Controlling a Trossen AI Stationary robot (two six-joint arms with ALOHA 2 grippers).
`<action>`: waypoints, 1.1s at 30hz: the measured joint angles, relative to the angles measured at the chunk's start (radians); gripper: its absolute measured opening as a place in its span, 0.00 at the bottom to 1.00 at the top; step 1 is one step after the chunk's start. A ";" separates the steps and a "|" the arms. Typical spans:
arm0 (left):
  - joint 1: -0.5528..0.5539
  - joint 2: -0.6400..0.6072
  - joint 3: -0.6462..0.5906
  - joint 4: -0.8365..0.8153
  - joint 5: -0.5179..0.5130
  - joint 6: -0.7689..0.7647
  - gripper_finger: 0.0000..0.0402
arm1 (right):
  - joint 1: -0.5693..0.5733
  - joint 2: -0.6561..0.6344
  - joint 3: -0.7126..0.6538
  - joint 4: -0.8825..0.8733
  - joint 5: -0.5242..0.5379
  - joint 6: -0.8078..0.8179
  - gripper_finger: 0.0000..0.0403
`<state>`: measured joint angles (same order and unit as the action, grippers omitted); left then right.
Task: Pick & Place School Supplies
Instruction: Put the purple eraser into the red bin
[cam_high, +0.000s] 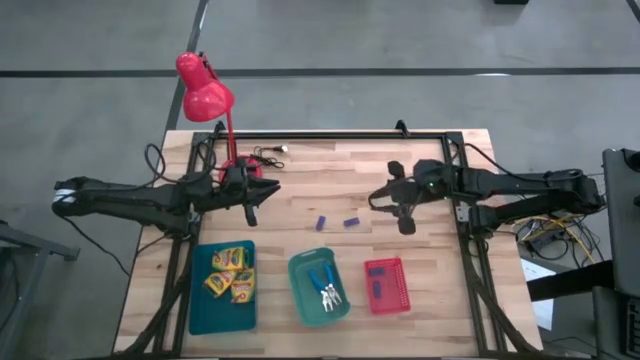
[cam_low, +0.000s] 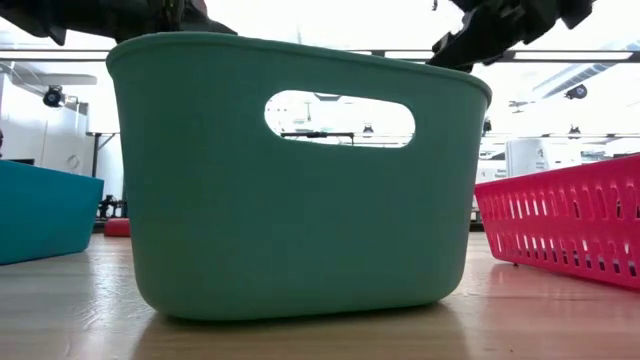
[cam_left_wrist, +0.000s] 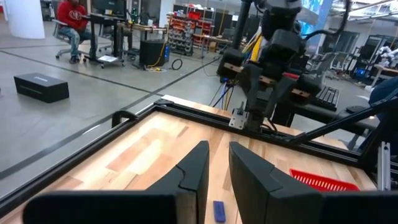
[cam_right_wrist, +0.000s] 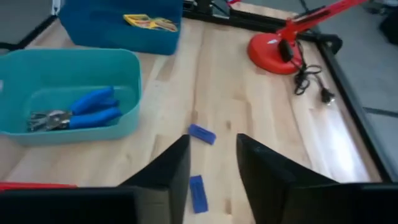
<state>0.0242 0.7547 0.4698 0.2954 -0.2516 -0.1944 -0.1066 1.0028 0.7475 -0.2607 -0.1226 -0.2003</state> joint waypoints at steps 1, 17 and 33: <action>0.000 0.000 0.000 0.000 0.000 0.000 0.17 | -0.011 0.013 0.000 0.009 -0.015 0.002 0.34; 0.000 0.000 0.000 0.000 0.000 0.000 0.17 | -0.069 0.303 -0.023 0.195 -0.084 -0.170 0.53; 0.000 0.000 0.000 -0.005 0.000 0.000 0.17 | -0.117 0.486 -0.399 0.976 -0.151 -0.147 0.52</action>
<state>0.0242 0.7547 0.4698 0.2901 -0.2520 -0.1944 -0.2240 1.4886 0.3485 0.7148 -0.2733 -0.3476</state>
